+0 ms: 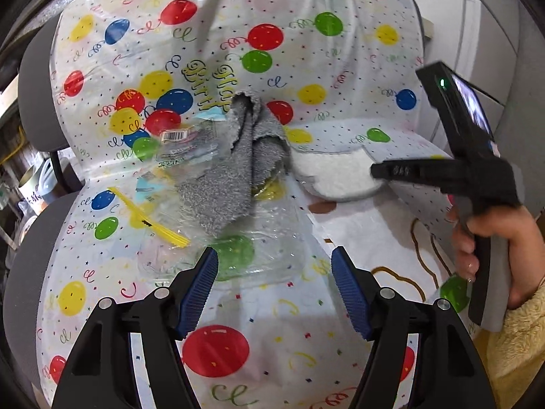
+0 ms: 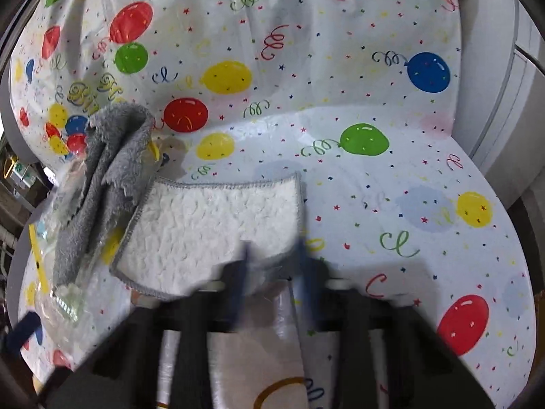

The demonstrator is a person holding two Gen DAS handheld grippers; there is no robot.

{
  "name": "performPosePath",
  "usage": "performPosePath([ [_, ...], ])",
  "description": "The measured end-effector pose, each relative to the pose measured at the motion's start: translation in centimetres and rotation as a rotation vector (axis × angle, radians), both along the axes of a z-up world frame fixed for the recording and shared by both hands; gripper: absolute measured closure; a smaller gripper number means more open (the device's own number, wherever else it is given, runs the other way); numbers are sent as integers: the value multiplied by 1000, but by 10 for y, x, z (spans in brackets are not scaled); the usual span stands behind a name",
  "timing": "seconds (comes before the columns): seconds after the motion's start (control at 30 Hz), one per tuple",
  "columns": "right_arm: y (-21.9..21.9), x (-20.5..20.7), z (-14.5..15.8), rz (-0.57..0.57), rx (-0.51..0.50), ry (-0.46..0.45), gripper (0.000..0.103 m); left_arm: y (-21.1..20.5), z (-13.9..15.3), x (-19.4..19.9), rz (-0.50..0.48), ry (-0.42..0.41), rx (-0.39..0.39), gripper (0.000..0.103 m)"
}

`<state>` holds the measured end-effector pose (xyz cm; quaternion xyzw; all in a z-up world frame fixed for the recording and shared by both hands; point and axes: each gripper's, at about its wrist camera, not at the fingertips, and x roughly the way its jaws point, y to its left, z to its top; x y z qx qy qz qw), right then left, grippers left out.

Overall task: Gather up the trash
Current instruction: 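Move both tools back toward the grey cloth and white pad on the chair, then grasp the white plastic bag with left tool while right tool grasps the white pad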

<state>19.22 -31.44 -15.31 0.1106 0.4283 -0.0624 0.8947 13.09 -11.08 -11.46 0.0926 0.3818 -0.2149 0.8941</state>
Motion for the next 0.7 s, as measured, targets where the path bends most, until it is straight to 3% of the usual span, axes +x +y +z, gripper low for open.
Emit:
performPosePath([
  [0.2,0,-62,56,-29,-84,-189,99,-4,4,-12,-18,15,-10,34],
  [0.4,-19,-143,89,-85,-193,-284,99,-27,-1,-34,-87,56,-22,35],
  [0.53,-38,-178,80,-119,-192,-251,99,-49,-11,-40,-123,93,-7,35],
  [0.7,-52,-202,56,-147,-159,-219,99,-75,-34,-37,-115,150,75,35],
])
